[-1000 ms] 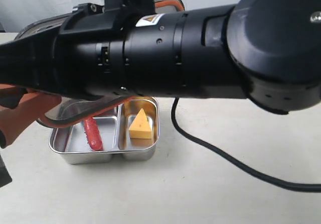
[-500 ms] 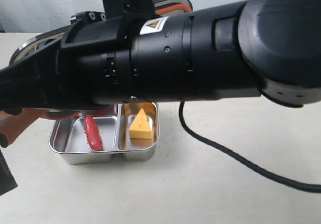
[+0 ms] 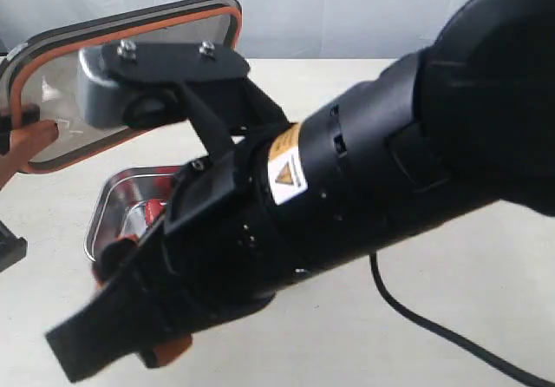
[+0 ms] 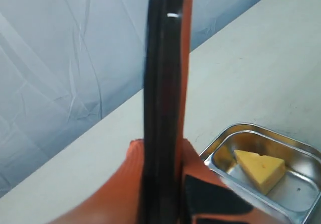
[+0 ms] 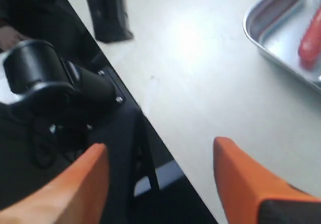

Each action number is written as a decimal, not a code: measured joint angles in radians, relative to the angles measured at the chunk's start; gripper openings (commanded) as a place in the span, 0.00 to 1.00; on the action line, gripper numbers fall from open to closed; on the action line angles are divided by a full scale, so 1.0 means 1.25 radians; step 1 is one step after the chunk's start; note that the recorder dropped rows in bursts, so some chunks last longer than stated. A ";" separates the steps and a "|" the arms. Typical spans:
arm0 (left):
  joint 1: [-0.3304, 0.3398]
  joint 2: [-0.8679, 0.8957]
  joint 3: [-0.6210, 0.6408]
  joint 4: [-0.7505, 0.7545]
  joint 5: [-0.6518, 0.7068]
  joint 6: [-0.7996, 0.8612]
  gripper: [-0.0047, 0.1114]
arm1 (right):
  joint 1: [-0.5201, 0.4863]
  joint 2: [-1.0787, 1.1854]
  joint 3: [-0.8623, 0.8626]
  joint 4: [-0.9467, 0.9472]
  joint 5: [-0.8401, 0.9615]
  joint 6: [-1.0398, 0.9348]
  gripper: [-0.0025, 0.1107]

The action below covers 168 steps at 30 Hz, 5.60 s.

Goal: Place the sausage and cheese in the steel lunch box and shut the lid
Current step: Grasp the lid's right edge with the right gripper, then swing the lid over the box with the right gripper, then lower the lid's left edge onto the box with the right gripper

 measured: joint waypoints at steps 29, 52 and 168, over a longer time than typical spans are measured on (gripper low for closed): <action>-0.109 -0.324 -0.035 0.751 -0.035 -0.053 0.04 | -0.597 0.031 0.000 0.259 0.231 -0.349 0.27; -0.109 -0.479 0.029 0.821 0.050 -0.094 0.04 | -0.660 0.271 -0.008 0.675 0.433 -0.631 0.22; -0.111 -0.549 0.023 1.145 0.052 -0.726 0.48 | -0.510 -0.023 0.209 1.001 -0.168 -0.585 0.01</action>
